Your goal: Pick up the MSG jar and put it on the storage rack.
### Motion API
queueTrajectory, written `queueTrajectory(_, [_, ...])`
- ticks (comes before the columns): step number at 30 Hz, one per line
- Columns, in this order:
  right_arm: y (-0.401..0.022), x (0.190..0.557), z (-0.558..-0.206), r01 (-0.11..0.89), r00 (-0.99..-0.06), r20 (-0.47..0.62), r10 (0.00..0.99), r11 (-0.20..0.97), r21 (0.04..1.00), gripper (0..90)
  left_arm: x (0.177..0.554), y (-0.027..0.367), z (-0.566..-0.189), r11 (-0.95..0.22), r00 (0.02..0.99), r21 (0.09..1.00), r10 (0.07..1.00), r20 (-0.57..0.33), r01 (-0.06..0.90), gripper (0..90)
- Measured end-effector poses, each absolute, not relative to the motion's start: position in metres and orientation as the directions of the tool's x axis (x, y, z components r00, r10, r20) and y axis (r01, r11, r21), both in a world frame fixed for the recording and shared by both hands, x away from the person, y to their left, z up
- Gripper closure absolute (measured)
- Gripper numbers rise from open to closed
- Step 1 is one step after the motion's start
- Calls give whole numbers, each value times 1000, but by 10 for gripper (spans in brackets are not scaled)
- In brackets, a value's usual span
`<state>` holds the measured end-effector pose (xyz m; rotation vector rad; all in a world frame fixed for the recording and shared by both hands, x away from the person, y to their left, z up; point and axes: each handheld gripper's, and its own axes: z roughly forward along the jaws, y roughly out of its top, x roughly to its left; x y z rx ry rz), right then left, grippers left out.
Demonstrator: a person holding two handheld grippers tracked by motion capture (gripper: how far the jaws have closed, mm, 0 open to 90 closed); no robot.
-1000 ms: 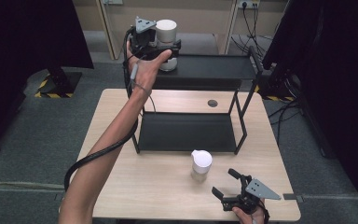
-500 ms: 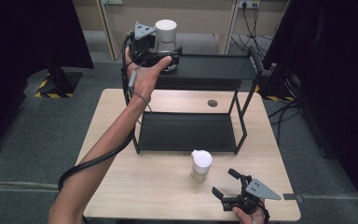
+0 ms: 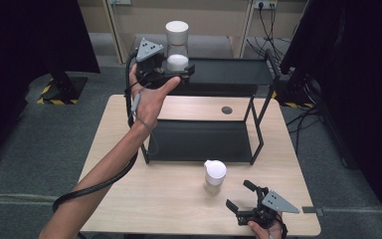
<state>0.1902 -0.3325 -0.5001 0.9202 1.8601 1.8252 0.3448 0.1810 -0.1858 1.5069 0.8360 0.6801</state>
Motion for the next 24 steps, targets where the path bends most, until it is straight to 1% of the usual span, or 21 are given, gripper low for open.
queueTrajectory(14, [-333, 190, -500, 188, -715, 175, 677, -56, 981, 6, 317, 191, -219, -2, 655, 996, 753, -56, 89, 14])
queueTrajectory(20, [-333, 190, -500, 188, -714, 176, 678, -57, 981, 6, 310, 198, -236, 26, 695, 996, 715, -75, 81, 23])
queueTrajectory(24, [-333, 190, -500, 188, -714, 176, 678, -57, 981, 6, 306, 198, -246, 20, 709, 997, 702, -65, 72, 23])
